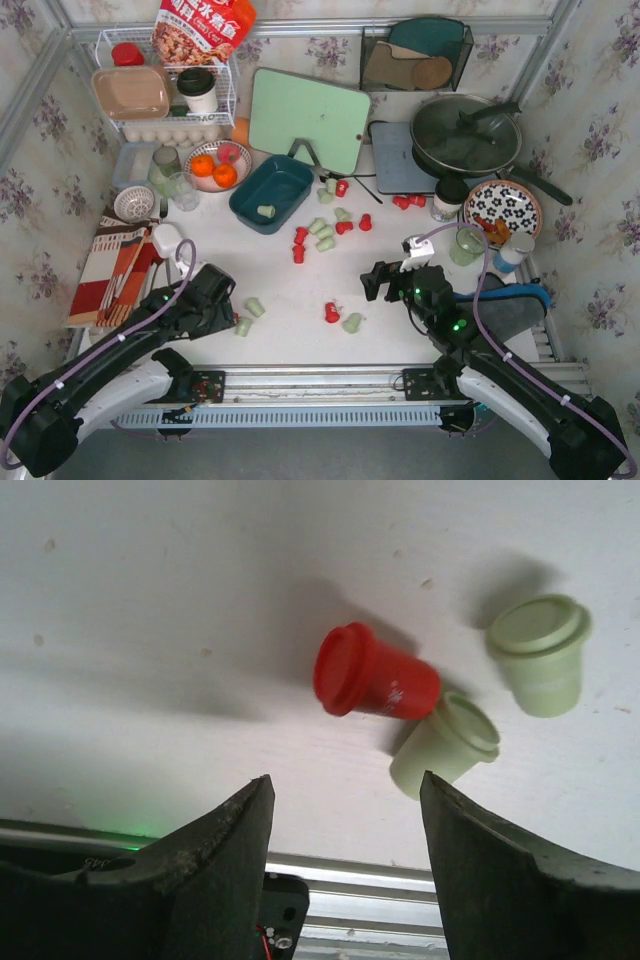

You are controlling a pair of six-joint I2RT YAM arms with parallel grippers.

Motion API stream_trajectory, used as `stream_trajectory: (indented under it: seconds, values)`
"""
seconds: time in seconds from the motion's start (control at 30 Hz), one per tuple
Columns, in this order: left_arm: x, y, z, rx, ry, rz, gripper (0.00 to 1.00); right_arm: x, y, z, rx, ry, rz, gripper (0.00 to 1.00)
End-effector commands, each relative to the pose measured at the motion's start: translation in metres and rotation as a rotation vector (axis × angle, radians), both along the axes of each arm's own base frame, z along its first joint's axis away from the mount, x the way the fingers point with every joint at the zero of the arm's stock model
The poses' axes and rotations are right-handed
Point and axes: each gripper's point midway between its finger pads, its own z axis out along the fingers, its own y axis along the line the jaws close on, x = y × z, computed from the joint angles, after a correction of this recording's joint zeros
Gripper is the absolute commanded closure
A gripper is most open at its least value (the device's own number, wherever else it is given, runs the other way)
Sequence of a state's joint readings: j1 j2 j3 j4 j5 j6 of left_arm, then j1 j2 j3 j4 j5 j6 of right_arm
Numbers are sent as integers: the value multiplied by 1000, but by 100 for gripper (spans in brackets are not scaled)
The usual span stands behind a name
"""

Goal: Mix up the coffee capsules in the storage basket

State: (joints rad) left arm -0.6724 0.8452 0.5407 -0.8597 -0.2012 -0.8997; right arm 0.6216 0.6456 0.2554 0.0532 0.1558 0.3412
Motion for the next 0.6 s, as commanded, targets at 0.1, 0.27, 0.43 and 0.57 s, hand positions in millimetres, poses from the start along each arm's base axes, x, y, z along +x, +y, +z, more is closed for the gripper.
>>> stream_trajectory:
  seconds: [0.1, 0.27, 0.43, 0.57]
  values:
    - [20, 0, 5, 54, -58, -47, 35, -1, 7, 4, 20, -33, 41, 0]
    - [19, -3, -6, 61, -27, -65, 35, -1, 8, 4, 21, -37, 46, 0]
    - [20, -4, -10, 71, -16, -66, 36, -1, 8, 1, 21, -42, 50, 0]
    - [26, -7, -9, 66, -41, -104, 36, 0, 9, -1, 17, -38, 51, 0]
